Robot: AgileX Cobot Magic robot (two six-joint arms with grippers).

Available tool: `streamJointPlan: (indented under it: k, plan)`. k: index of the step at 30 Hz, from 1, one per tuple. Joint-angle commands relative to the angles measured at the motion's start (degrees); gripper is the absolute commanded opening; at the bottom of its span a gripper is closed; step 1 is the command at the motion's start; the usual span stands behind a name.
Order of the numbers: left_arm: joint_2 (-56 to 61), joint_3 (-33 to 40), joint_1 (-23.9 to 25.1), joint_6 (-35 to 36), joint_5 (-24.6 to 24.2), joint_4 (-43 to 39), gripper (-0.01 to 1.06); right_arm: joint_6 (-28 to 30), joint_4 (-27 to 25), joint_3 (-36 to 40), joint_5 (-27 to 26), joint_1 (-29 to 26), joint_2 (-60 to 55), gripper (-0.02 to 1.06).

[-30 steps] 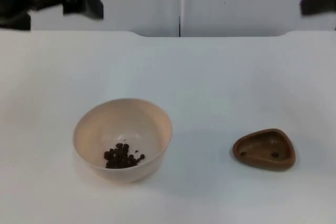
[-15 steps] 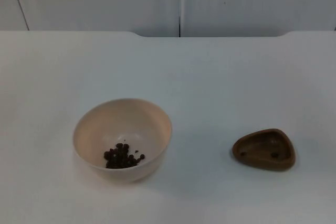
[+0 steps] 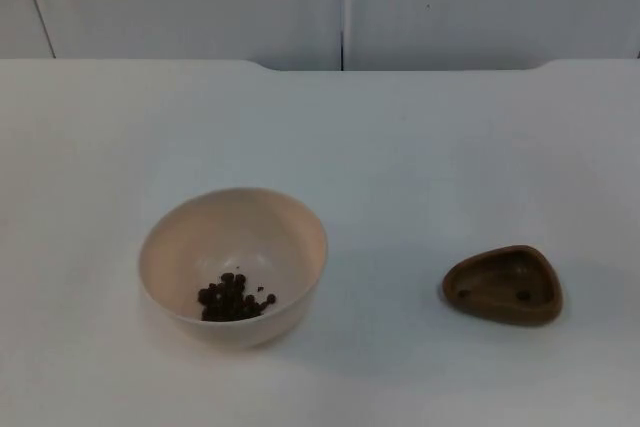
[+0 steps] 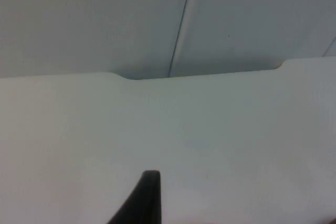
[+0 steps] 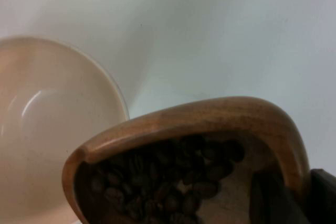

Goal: Pick up the bowl with the left hand and pour the coffee beans from the cup into the bowl with the right hand.

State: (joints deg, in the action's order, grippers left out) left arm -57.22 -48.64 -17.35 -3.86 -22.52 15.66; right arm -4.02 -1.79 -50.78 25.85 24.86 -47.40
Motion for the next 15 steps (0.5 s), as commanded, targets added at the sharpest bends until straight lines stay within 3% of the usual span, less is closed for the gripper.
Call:
streamJointPlan:
  k: [1,15]
  plan:
    - [1.3,0.4,0.1,-0.4,-0.9,0.0,1.05,1.0,0.2,0.0,1.1,-0.3,1.3,0.66]
    - [6.4,1.0,0.1,-3.0,-5.6,0.0,1.05,2.2,0.2,7.4,2.8,-0.3,9.5,0.66]
